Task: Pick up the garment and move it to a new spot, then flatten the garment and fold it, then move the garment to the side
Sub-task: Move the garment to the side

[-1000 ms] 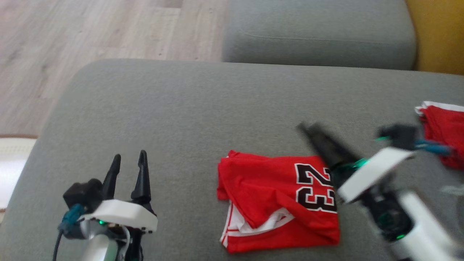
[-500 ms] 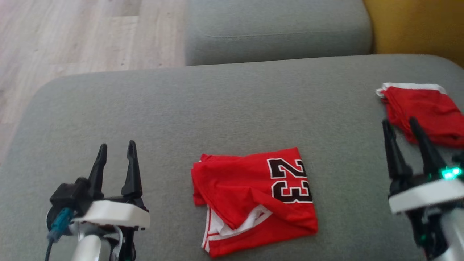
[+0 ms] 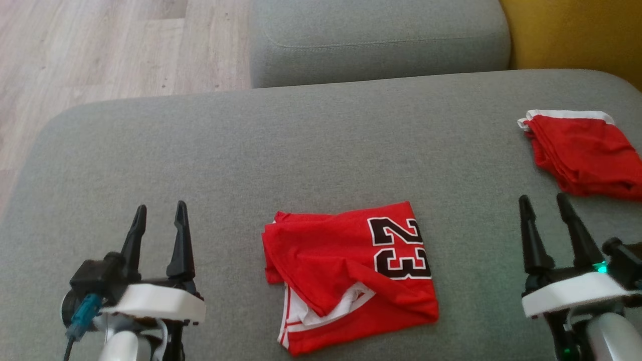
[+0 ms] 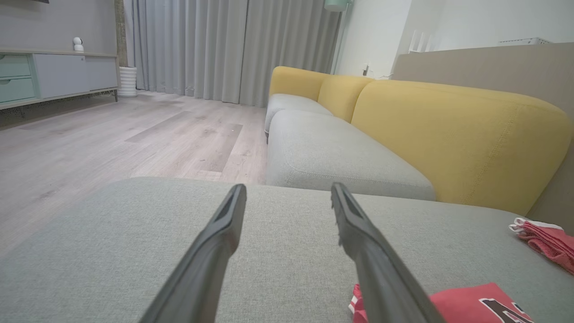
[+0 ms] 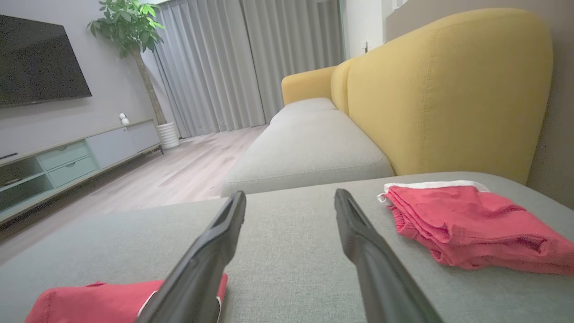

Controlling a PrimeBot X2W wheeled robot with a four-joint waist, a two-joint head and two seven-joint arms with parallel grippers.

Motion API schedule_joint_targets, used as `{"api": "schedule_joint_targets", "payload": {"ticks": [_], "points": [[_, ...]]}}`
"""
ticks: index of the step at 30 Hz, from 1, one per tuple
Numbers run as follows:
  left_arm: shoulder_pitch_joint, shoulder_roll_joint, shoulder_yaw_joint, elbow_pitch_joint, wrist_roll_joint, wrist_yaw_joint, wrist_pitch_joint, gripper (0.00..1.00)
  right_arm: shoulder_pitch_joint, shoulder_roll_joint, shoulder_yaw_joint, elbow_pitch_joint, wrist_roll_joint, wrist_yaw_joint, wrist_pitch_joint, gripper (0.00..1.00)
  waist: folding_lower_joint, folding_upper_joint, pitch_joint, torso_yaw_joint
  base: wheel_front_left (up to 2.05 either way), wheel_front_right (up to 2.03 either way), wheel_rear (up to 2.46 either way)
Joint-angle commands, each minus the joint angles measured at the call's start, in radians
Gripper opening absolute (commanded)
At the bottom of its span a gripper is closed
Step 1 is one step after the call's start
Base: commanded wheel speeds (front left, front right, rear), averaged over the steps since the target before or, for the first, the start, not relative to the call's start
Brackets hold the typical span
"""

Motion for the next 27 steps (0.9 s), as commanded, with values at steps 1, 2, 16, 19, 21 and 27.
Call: {"api": "schedule_joint_targets", "payload": {"ticks": [1,2,16,19,21,27], "points": [[-0.037,-0.001,0.036,-0.027,0.013,-0.005,-0.009,1.00,-0.024,-0.015,0.028,-0.021,0.004,0.007,0.014,1.00,0.0000,0.0000,0.000,0.005,0.00,0.00,0.00],[-0.038,-0.002,0.036,-0.026,0.014,-0.007,-0.009,1.00,-0.025,-0.014,0.037,-0.012,0.019,0.007,0.036,1.00,0.0000,0.0000,0.000,0.009,0.00,0.00,0.00],[-0.053,-0.003,-0.001,-0.012,0.002,-0.004,-0.009,1.00,-0.248,0.014,0.177,0.248,0.251,0.007,0.471,1.00,0.0000,0.0000,0.018,0.091,0.00,0.00,0.00],[-0.055,-0.003,-0.010,-0.008,0.000,0.000,-0.009,1.00,-0.284,0.029,0.180,0.334,0.289,0.007,0.567,1.00,0.0000,0.0000,0.022,0.117,0.00,0.00,0.00],[-0.055,-0.003,-0.012,-0.005,-0.001,0.002,-0.009,1.00,-0.291,0.049,0.175,0.392,0.326,0.007,0.639,1.00,0.0000,0.0000,0.022,0.132,0.00,0.00,0.00],[-0.056,-0.003,-0.012,0.001,-0.004,0.004,-0.009,1.00,-0.288,0.077,0.171,0.489,0.385,0.007,0.748,1.00,0.0000,0.0000,0.030,0.162,0.00,0.00,0.00]]}}
